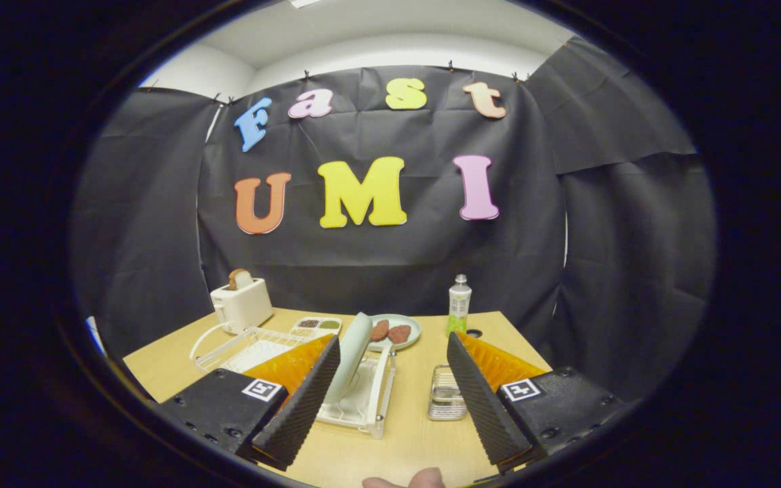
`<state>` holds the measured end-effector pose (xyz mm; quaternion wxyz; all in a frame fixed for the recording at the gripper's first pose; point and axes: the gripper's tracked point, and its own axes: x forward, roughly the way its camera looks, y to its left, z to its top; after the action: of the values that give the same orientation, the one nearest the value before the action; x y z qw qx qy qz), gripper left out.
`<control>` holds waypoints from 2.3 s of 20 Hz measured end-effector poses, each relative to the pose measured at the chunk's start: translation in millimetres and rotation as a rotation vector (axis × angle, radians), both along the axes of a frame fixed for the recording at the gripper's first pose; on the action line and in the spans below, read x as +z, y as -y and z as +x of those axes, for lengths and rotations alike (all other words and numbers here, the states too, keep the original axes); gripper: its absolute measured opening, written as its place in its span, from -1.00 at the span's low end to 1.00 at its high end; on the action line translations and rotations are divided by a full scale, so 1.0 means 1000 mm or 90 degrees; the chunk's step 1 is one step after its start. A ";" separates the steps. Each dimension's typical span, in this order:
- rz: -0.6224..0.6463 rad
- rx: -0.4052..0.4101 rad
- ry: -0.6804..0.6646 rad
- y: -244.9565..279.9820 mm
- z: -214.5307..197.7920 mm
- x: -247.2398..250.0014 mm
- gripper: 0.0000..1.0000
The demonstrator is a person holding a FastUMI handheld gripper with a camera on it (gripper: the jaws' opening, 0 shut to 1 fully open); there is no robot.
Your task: Take the plate from the dish rack, then take the spoon from the basket and place it into the plate.
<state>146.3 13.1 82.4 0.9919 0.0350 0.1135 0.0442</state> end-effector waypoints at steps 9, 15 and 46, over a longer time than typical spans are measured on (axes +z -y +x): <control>0.012 0.039 -0.238 -0.039 0.094 -0.022 1.00; 0.032 0.021 -0.342 -0.057 0.135 -0.049 1.00; 0.000 0.034 -0.387 -0.099 0.081 -0.029 -0.39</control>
<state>227.6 112.4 53.5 0.9109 0.0434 0.4063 0.0578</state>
